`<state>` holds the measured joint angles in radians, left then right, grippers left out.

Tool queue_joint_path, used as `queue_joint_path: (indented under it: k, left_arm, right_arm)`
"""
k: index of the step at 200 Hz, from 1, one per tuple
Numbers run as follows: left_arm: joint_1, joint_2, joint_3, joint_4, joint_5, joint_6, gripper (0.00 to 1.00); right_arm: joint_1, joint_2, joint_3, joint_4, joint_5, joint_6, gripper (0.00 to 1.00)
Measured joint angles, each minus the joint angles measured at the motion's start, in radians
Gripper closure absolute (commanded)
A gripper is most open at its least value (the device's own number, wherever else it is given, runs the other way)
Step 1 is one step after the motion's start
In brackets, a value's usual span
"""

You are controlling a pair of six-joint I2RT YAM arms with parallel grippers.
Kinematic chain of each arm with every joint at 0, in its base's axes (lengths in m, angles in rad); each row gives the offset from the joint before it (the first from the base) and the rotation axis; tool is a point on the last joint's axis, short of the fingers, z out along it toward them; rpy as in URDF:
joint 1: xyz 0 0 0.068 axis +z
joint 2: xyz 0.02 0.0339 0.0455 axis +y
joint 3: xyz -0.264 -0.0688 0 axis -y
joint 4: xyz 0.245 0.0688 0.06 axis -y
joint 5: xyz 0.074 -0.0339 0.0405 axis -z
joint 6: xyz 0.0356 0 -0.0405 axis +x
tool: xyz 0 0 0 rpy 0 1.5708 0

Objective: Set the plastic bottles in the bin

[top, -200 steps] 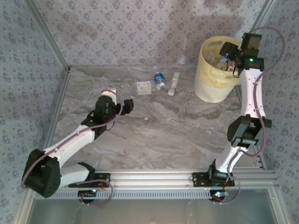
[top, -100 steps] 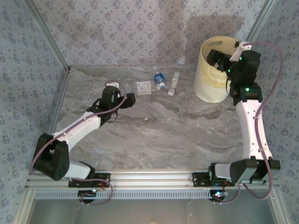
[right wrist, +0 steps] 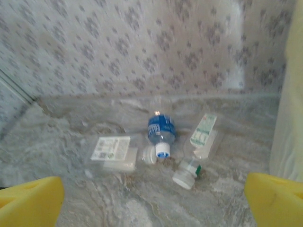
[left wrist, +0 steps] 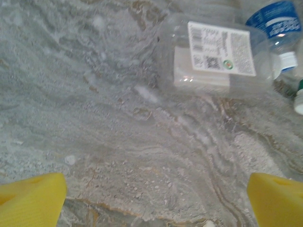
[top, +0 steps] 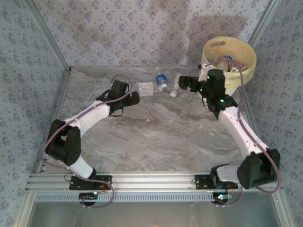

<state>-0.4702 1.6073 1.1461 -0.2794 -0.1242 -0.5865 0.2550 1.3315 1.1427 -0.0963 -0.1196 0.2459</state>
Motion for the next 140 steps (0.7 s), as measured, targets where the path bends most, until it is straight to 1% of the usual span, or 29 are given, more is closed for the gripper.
queue_joint_path:
  k: [25, 55, 79, 102, 140]
  left_arm:
    - [0.004, 0.007, 0.000, -0.034, -0.001, -0.011, 0.02]
    - [0.012, 0.006, -0.003, -0.047, -0.005, -0.018, 0.02]
    - [0.026, 0.003, -0.026, -0.047, -0.009, -0.019, 0.02]
    - [0.046, 0.002, -0.061, -0.048, -0.012, -0.029, 0.02]
    - [0.077, 0.002, -0.081, -0.044, -0.011, -0.040, 0.02]
  right_arm:
    - [0.022, 0.186, 0.101, -0.047, 0.060, 0.017, 0.00]
    - [0.029, 0.428, 0.289, -0.133, 0.135, 0.045, 0.00]
    - [0.029, 0.586, 0.436, -0.196, 0.176, 0.061, 0.00]
    - [0.029, 0.740, 0.600, -0.253, 0.202, 0.083, 0.00]
    - [0.029, 0.977, 0.895, -0.343, 0.284, 0.130, 0.02]
